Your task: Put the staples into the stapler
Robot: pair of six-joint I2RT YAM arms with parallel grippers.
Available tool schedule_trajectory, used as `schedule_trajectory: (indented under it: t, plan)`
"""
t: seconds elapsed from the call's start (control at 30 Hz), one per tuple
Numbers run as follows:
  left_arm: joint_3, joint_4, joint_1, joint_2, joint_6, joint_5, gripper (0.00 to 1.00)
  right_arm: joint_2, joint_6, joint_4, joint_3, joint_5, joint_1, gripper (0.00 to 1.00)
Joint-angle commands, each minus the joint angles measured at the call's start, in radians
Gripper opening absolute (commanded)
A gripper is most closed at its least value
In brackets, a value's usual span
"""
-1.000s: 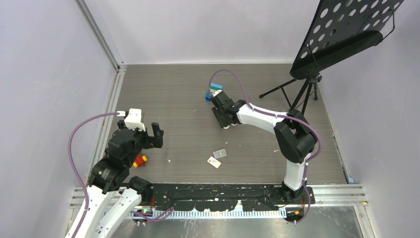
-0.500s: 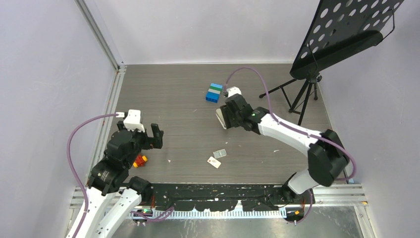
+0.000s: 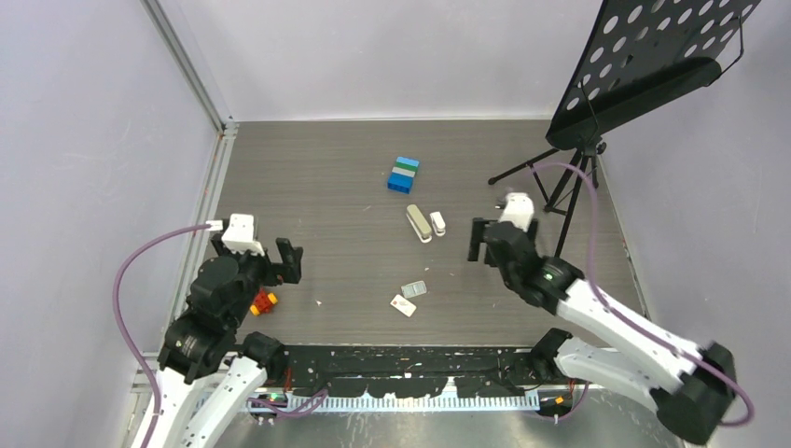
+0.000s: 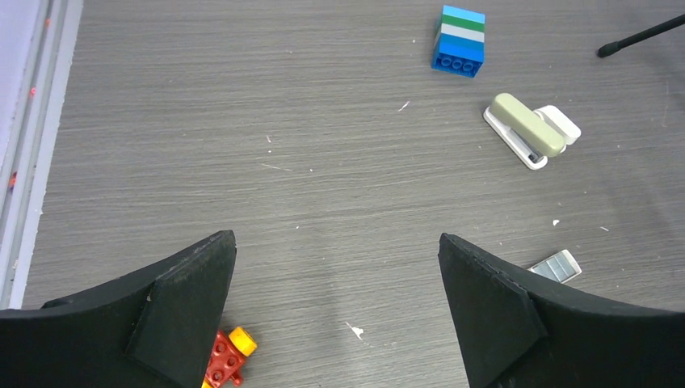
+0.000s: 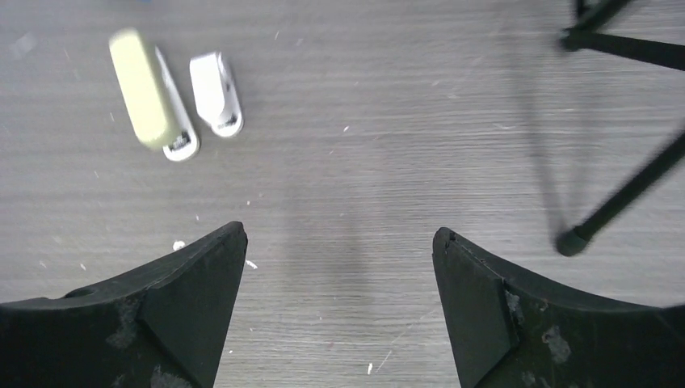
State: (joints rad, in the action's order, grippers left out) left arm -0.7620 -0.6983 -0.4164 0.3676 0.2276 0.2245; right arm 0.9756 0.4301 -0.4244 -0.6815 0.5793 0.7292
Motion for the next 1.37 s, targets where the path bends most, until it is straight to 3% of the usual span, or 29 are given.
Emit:
schedule_trajectory:
  t: [0.0,0.2,0.4,0.77,1.33]
  plan:
    - [-0.012,-0.014,0.007,-0.070,0.015,0.032,1.00,-0.272,0.149,-0.109,0.042,0.196,-0.002,0.90]
    - [-0.021,-0.059,0.006,-0.220,0.041,0.090,1.00,-0.653,0.188,-0.264,0.053,0.247,-0.002,0.91]
    - [-0.061,-0.060,0.006,-0.354,0.071,0.154,1.00,-0.881,0.155,-0.350,-0.021,0.256,-0.002,0.91]
    - [-0.132,-0.022,0.005,-0.355,0.036,0.156,1.00,-0.969,-0.020,-0.428,-0.233,0.333,-0.002,0.91]
    - [0.014,0.187,0.005,-0.355,-0.027,0.119,1.00,-0.969,-0.129,-0.364,-0.174,0.374,-0.003,0.92]
